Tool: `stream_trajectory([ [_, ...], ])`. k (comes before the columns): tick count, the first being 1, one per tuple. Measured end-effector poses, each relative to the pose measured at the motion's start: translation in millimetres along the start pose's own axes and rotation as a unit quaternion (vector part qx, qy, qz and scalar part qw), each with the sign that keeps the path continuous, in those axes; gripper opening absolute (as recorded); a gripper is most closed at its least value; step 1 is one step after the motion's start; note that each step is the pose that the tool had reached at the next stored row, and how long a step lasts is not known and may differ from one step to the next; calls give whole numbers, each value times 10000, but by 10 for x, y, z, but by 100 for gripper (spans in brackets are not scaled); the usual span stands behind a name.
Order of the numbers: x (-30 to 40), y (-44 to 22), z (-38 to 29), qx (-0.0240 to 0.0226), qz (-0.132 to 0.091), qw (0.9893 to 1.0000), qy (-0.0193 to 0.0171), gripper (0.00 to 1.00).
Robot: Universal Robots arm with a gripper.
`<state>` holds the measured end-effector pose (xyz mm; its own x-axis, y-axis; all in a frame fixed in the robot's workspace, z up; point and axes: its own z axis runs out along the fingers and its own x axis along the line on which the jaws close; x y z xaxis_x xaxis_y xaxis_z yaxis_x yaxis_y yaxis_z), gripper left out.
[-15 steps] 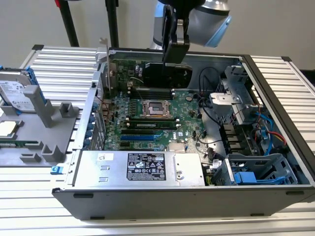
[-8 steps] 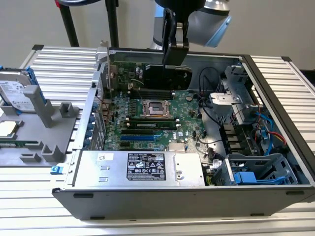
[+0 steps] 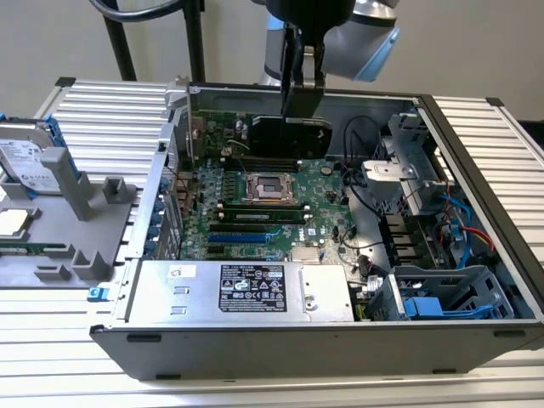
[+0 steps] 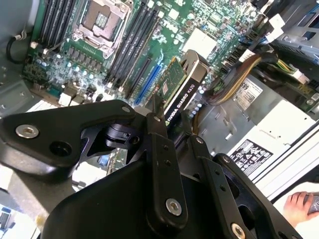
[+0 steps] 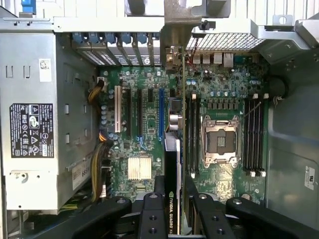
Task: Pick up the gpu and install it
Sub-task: 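Insert the gpu into the slot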
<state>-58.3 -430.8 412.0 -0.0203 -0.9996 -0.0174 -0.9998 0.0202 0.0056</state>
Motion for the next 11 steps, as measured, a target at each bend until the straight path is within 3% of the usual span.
stream_trajectory([
  [11,-7,7,76,54,42,10000,3,0],
])
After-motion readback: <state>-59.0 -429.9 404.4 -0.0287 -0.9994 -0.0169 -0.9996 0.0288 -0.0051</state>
